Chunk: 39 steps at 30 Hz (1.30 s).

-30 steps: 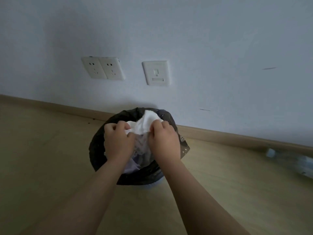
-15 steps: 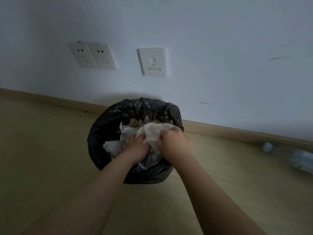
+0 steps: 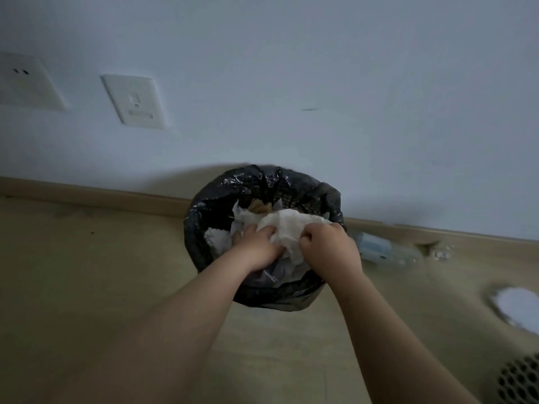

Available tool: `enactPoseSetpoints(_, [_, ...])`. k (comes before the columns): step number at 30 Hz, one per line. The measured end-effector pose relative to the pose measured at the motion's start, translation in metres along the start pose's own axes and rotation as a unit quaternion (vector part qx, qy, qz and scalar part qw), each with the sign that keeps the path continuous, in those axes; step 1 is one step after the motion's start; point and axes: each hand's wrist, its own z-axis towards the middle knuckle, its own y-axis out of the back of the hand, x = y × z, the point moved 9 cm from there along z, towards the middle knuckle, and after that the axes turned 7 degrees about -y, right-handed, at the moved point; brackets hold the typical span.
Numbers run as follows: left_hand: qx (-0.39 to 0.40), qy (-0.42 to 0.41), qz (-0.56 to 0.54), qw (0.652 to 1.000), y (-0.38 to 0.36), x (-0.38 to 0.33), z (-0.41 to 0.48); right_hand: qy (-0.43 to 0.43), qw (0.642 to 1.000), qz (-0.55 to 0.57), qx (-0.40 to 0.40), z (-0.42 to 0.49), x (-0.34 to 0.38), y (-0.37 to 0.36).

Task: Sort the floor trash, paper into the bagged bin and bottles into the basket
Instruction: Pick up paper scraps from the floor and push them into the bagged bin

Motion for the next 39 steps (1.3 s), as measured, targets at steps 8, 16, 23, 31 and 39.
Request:
enactPoseSetpoints(8, [0.014,-0.011,0.097,0.995,0.002,-0.046,-0.001,-0.043,0.965,0.243,-0.087,-0.026,-0.074,0.054])
enactPoseSetpoints(16, [-0.183,-0.127,0.136,0.965,0.049,-0.138,-0.025,-0.178,0.918,0.328,-0.136,-0.042,-0.167,0.066])
enactPoseSetpoints(23, [-0.287,-0.220,0.143,0.921,0.019,-0.203,-0.041,-0.395,0.866,0.273,-0.140,-0.107,-0.290,0.036])
enactPoseSetpoints(31, [-0.087,-0.365,-0.030,0.926,-0.138,-0.290,-0.063,-0.431,0.835,0.341,-0.016,-0.165,-0.341,-0.009])
enactPoseSetpoints(39, [0.183,-0.195,-0.019,0.963,-0.314,-0.272,-0.080,-0.543,0.720,0.431,0.035,-0.270,-0.399,-0.045])
